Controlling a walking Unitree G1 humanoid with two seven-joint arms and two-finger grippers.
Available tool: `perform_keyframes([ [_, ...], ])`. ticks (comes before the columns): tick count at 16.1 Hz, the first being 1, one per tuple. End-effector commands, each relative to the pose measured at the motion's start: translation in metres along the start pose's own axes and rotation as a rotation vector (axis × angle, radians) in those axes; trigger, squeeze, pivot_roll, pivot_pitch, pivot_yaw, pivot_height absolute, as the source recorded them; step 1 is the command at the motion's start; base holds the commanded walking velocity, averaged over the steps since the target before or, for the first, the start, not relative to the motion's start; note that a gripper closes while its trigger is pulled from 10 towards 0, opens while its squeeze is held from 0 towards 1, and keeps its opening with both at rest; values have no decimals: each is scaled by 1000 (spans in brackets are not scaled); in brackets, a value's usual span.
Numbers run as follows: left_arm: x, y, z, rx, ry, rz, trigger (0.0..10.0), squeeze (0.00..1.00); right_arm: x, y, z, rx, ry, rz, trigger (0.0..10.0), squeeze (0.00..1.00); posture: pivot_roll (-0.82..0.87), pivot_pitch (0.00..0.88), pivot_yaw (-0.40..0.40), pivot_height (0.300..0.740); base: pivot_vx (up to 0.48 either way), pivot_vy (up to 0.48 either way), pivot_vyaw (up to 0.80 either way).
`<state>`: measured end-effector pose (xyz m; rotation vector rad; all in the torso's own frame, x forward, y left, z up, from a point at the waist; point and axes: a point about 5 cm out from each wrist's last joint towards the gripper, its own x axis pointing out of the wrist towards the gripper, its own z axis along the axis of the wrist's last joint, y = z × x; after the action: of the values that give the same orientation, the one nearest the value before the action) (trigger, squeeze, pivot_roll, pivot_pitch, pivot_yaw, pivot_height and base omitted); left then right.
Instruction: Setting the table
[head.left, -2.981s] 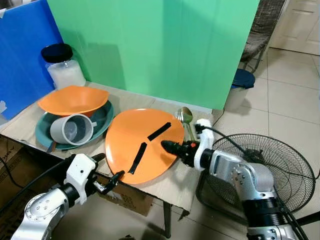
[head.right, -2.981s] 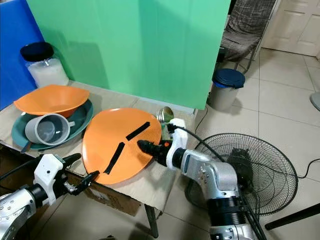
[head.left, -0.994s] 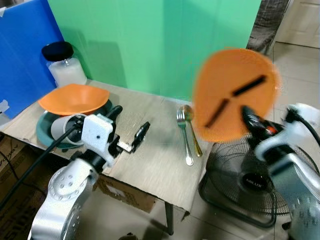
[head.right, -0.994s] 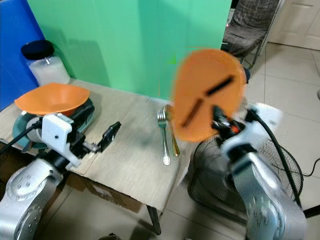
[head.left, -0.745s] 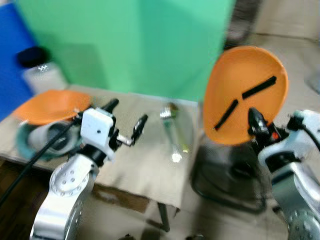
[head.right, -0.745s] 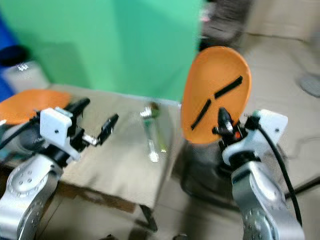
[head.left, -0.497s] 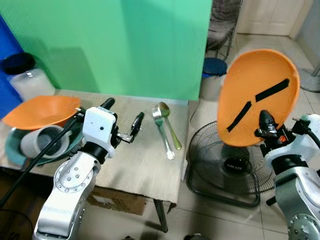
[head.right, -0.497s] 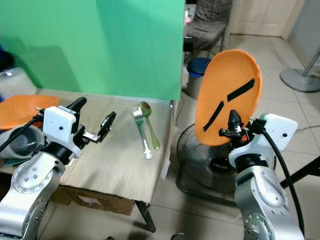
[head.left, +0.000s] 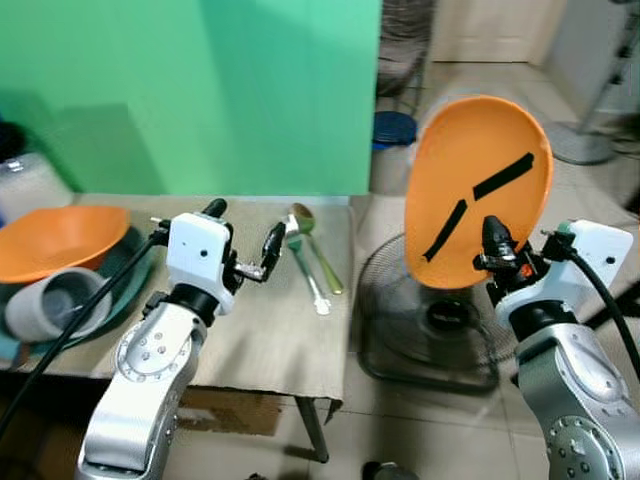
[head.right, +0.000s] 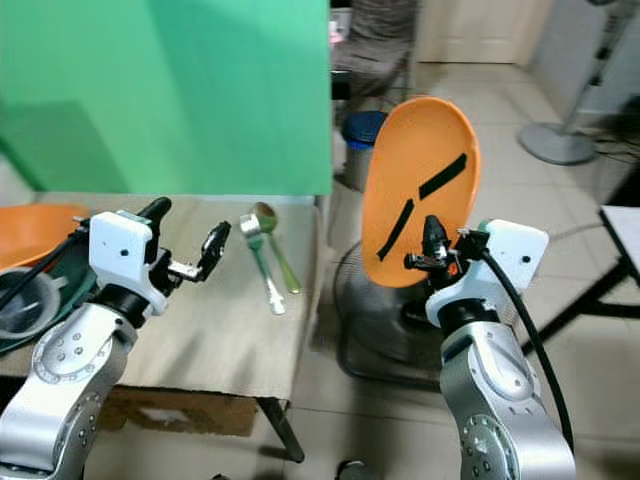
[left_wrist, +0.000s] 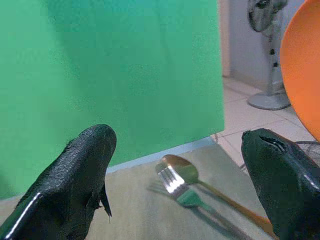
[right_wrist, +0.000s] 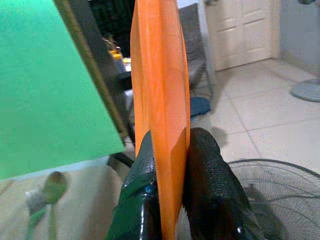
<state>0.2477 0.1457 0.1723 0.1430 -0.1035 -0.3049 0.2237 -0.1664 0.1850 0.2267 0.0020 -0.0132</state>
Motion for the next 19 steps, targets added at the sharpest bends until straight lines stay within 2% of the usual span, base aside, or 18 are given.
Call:
perform_keyframes([
  [1, 1, 5, 0, 11, 12, 6, 10000, 0, 4, 7, 8, -13, -54, 26, 10000, 0, 100, 0, 40, 740, 0, 0, -800],
  [8, -5, 11, -1, 39, 46, 38, 10000, 0, 15, 6, -1, -36, -4, 10, 10000, 0, 147, 0, 5, 740, 0, 0, -800],
  [19, 2, 1, 0, 20, 46, -38, 10000, 0, 3, 1, -4, -35, 22, -37, 10000, 0, 91, 0, 61, 740, 0, 0, -800],
])
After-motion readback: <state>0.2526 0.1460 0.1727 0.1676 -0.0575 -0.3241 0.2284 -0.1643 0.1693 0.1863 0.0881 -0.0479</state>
